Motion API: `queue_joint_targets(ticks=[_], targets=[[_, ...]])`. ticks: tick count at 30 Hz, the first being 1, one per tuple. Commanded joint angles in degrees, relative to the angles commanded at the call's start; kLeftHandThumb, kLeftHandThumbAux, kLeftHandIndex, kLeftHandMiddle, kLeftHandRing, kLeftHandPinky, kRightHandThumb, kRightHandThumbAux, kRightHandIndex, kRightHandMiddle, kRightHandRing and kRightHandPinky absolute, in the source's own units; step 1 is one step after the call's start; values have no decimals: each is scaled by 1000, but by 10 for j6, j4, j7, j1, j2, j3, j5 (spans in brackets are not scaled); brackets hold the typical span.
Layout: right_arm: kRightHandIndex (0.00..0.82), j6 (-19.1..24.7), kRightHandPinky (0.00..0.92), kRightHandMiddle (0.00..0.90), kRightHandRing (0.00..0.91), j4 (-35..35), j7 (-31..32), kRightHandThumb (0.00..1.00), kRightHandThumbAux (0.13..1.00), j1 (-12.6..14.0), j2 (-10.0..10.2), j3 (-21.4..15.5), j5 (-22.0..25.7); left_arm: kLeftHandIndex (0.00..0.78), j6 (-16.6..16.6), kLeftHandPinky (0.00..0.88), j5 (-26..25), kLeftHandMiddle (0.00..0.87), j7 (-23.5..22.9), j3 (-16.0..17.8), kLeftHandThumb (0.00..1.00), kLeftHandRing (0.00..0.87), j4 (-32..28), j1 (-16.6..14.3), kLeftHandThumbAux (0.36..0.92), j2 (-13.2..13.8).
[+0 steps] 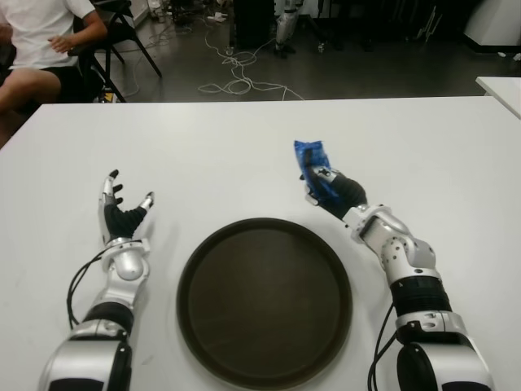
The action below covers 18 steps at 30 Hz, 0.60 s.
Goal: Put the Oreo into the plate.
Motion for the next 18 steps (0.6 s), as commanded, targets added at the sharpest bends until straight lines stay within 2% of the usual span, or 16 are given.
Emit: queue_joint_targets(ticks=[4, 9, 18], targets=[[441, 11, 826, 825, 827, -14, 11, 707, 716, 5, -6, 16, -6, 110, 0, 151, -1, 87, -2, 1, 252, 102, -1, 1, 789, -1], [441, 24, 821, 821, 822, -27, 27, 707, 716, 12, -16, 37, -12, 107, -1, 207, -2, 96, -4, 2, 237, 126, -2, 1, 782, -1], [441, 7, 817, 813, 815, -52, 54, 709, 716, 32, -28, 86, -41, 112, -3, 184, -7, 105, -8, 4, 253, 127, -2, 2, 782, -3]])
